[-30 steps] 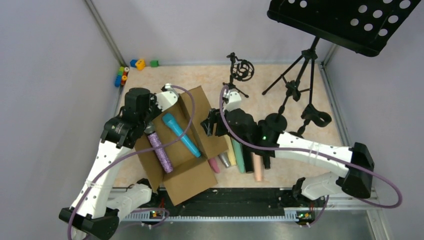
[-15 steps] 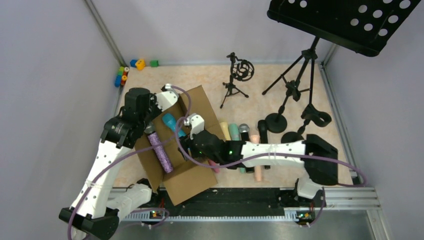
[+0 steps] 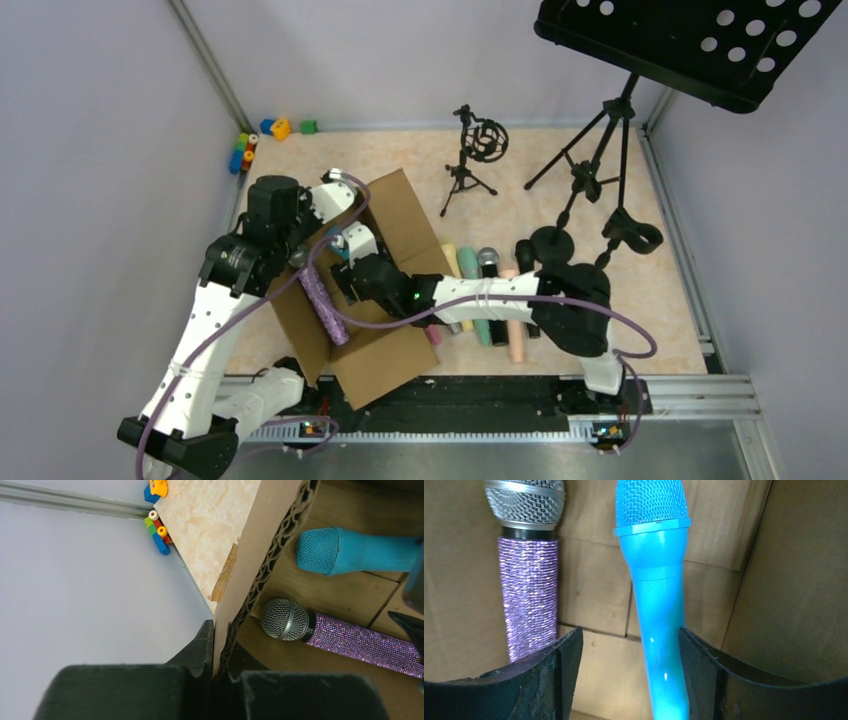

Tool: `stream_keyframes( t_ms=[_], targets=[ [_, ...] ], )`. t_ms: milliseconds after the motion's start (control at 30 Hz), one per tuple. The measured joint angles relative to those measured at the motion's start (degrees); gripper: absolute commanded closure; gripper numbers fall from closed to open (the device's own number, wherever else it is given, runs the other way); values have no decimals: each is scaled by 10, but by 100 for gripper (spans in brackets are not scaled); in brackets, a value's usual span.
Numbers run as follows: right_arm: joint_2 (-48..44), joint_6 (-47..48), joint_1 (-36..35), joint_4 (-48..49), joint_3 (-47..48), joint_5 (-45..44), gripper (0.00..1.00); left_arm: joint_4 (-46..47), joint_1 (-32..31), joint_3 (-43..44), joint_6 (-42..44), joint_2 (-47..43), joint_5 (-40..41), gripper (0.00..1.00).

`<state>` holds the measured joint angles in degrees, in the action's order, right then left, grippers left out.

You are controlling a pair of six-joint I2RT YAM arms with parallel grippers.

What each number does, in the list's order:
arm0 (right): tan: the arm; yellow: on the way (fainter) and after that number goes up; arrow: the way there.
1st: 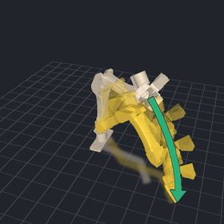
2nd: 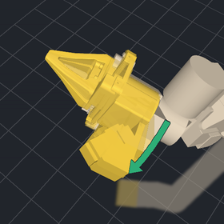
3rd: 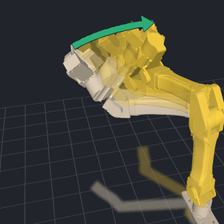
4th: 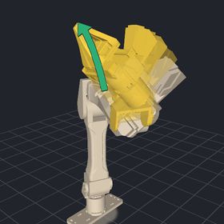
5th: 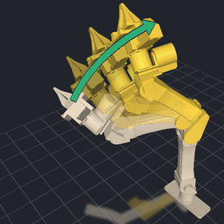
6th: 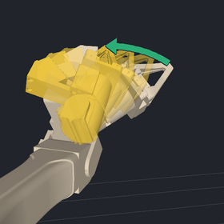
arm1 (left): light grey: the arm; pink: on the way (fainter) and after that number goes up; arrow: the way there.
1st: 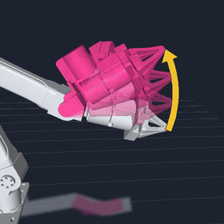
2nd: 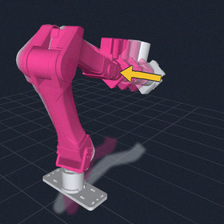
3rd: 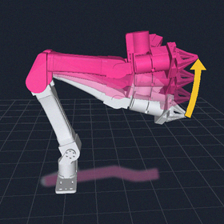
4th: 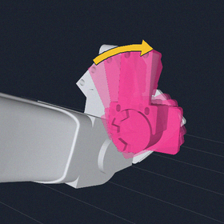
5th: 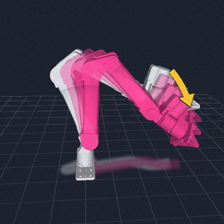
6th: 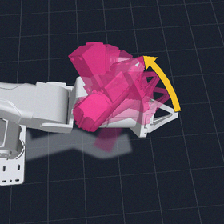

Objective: Attach the microphones to the stand

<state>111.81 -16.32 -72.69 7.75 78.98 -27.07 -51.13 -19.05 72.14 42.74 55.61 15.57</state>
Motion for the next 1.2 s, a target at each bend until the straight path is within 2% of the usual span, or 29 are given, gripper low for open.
stream_keyframes(
  t_ms=[100, 200, 300, 367, 533, 600, 800, 933, 1067, 1200],
  targets=[
    [24, 13, 1, 6, 12, -17, 43, -3, 0, 0, 0, 0, 0, 100],
    [44, 18, 1, 6, 17, -24, 64, -4, 1, 2, 0, 0, -1, 100],
    [56, 22, 1, 4, 17, -21, 91, -4, 1, 2, 0, 0, -4, 100],
    [54, 21, -1, 3, 23, -20, 100, -3, 1, 2, 0, 0, -7, 100],
    [10, 9, -4, -32, 10, -2, 100, -3, 1, 2, 0, -2, -7, 100],
    [-54, -2, -7, -48, -28, 5, 100, -4, 1, 2, 0, -2, -7, 100],
    [-320, -48, -2, -82, -156, -5, 100, 3, 1, 2, -6, -6, -2, 100],
    [-459, -94, 39, -89, -221, -22, 100, 1, 1, 2, -3, -6, 0, 100],
    [-512, -133, 115, -116, -301, -28, 100, 0, 1, 2, -3, -6, 2, 100],
    [-483, -151, 144, -149, -352, -21, 100, 0, 1, 2, -3, -6, 2, 100]
  ],
)
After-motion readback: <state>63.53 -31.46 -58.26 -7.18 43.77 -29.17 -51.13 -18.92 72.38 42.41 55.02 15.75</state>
